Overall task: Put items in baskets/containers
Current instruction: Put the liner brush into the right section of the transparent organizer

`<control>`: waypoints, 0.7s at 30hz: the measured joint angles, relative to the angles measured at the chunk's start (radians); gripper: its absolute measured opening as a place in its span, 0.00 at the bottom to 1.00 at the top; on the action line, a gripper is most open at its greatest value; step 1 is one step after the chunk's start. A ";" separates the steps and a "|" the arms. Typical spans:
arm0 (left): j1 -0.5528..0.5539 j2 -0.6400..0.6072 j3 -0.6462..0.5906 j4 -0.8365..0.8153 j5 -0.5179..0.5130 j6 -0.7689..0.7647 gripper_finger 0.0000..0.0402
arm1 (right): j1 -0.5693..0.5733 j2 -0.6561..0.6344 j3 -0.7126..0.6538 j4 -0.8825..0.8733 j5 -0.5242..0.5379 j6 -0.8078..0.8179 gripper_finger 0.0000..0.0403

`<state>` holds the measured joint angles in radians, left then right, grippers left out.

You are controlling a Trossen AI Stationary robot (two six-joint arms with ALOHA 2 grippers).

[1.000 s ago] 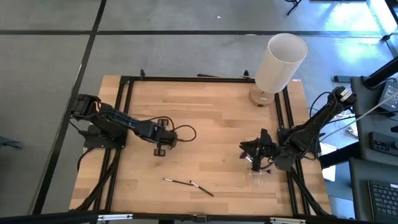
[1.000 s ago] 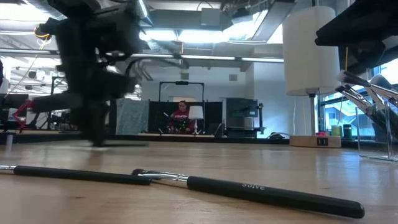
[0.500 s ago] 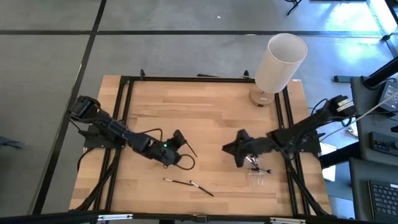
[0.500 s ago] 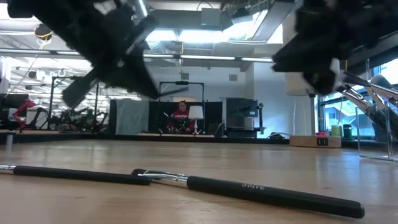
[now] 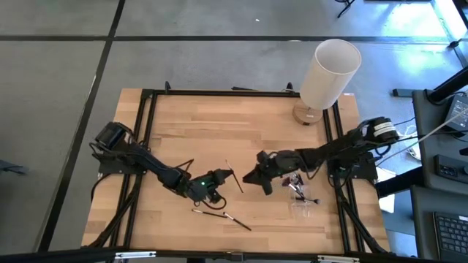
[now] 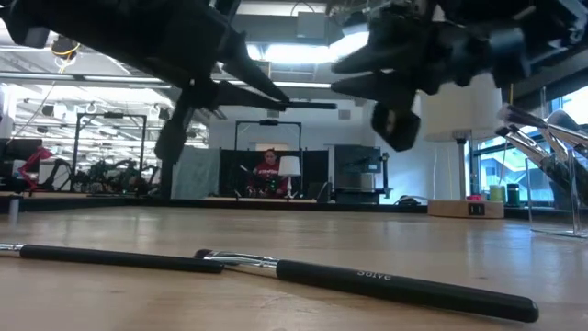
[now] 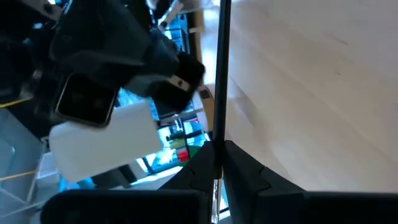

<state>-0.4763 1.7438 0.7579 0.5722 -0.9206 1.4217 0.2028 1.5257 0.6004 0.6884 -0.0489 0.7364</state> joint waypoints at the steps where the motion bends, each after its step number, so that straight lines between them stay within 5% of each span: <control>1: 0.000 0.013 0.009 0.010 0.000 0.013 0.05 | 0.000 0.017 0.024 -0.012 -0.015 -0.005 0.20; 13: -0.010 0.083 0.085 -0.011 -0.047 0.126 0.05 | -0.031 0.110 0.231 -0.322 -0.010 -0.063 0.42; 21: -0.012 0.082 0.083 -0.017 -0.102 0.090 0.05 | -0.034 0.084 0.236 -0.366 0.034 -0.051 0.38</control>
<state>-0.4881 1.8262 0.8413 0.5549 -1.0225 1.5118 0.1688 1.6093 0.8364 0.3226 -0.0144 0.6858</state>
